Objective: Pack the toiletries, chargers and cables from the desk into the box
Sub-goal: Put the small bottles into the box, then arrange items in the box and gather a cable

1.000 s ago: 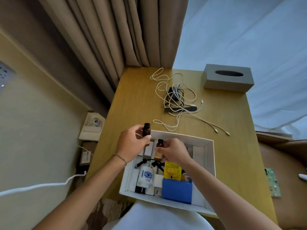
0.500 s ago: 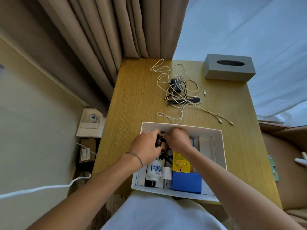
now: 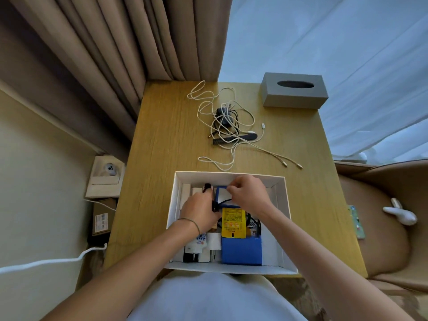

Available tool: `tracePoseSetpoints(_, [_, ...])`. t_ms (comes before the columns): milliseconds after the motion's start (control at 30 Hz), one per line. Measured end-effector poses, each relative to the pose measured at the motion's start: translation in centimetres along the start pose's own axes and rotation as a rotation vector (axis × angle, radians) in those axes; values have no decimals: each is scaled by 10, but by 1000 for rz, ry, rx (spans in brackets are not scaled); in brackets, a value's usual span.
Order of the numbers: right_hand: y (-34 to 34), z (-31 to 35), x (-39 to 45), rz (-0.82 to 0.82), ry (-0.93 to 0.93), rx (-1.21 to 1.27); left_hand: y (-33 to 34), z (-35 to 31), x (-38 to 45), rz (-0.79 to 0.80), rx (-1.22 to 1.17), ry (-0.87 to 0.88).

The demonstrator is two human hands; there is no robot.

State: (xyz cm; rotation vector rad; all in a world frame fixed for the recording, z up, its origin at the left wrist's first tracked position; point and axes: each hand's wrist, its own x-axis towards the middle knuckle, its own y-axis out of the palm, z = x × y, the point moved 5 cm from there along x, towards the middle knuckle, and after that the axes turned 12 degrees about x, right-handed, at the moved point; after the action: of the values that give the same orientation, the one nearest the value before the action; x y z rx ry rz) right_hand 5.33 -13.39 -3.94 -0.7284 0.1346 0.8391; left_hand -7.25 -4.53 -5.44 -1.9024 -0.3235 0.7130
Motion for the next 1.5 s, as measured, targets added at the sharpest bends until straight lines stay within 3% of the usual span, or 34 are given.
tracePoseSetpoints(167, [-26, 19, -5, -5, -63, 87, -25, -12, -5, -133, 104, 56])
tracePoseSetpoints(300, [-68, 33, 8, -88, -107, 148, -69, -27, 2, -289, -8, 119])
tracePoseSetpoints(500, [-113, 23, 55, -159, -89, 214, -108, -46, 56, -310, 20, 165])
tracePoseSetpoints(767, [-94, 1, 154, -98, -90, -26, -99, -63, 132, -183, 125, 141])
tracePoseSetpoints(1067, [-63, -14, 211, -2, -192, -389, -92, -51, 153, -232, 62, 77])
tracePoseSetpoints(1233, [-87, 13, 199, -129, -385, -149, -114, -56, 161, -303, 20, 125])
tracePoseSetpoints(1400, [-124, 72, 169, -73, -475, 86, -165, -70, 167, -411, -33, 209])
tracePoseSetpoints(1500, [-143, 110, 144, -46, -553, 144, -197, -84, 164, -396, 48, 312])
